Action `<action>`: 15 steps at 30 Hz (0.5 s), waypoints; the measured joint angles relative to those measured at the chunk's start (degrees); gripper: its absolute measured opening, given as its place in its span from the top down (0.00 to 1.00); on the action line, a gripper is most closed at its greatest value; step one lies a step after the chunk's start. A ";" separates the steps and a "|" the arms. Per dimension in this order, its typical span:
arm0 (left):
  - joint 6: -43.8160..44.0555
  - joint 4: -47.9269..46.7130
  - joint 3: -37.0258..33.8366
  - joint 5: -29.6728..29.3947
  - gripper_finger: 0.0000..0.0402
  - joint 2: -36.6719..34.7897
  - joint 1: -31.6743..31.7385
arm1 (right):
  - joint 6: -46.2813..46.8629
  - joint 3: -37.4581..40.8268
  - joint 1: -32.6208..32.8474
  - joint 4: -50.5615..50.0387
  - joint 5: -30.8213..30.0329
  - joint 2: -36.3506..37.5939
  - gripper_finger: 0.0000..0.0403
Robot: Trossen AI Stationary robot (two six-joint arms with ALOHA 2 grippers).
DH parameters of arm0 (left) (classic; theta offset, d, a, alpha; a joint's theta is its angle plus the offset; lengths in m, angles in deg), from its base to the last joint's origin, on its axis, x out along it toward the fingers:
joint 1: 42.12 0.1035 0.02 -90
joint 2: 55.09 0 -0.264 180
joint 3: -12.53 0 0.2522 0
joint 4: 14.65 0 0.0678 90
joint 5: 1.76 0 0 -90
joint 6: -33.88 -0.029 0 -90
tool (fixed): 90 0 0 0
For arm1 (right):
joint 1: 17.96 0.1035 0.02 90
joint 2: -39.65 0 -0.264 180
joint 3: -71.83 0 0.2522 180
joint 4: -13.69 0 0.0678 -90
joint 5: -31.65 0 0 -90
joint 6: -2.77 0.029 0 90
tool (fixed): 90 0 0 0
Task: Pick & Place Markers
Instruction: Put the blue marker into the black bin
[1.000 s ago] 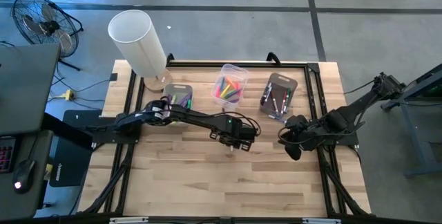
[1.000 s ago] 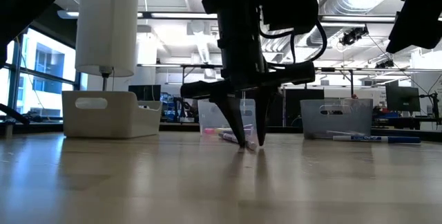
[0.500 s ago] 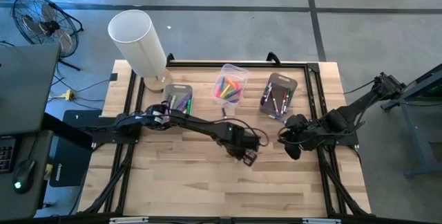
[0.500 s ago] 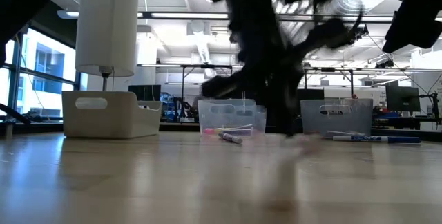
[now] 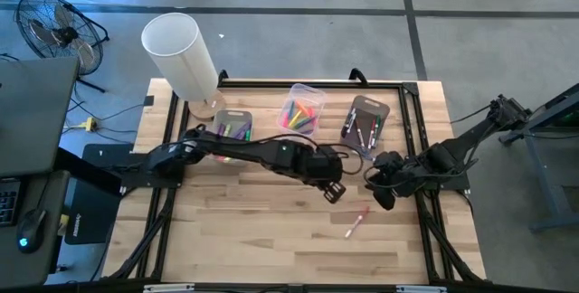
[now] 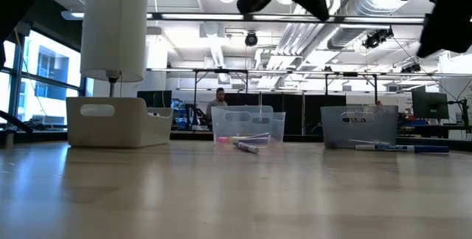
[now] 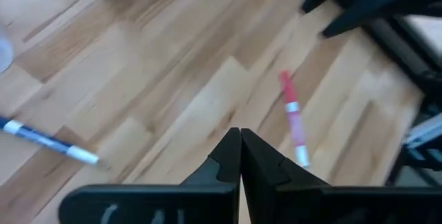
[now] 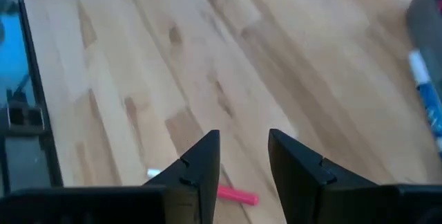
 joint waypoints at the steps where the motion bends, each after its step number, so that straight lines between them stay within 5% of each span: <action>1: 0.03 -0.55 0.00 -0.05 1.00 0.15 0.00 | 0.05 0.00 0.00 -0.99 0.98 0.00 0.72; 15: 10.65 -10.59 -0.09 -3.97 0.93 1.64 3.37 | 1.81 0.00 0.02 -4.92 0.42 -0.02 0.72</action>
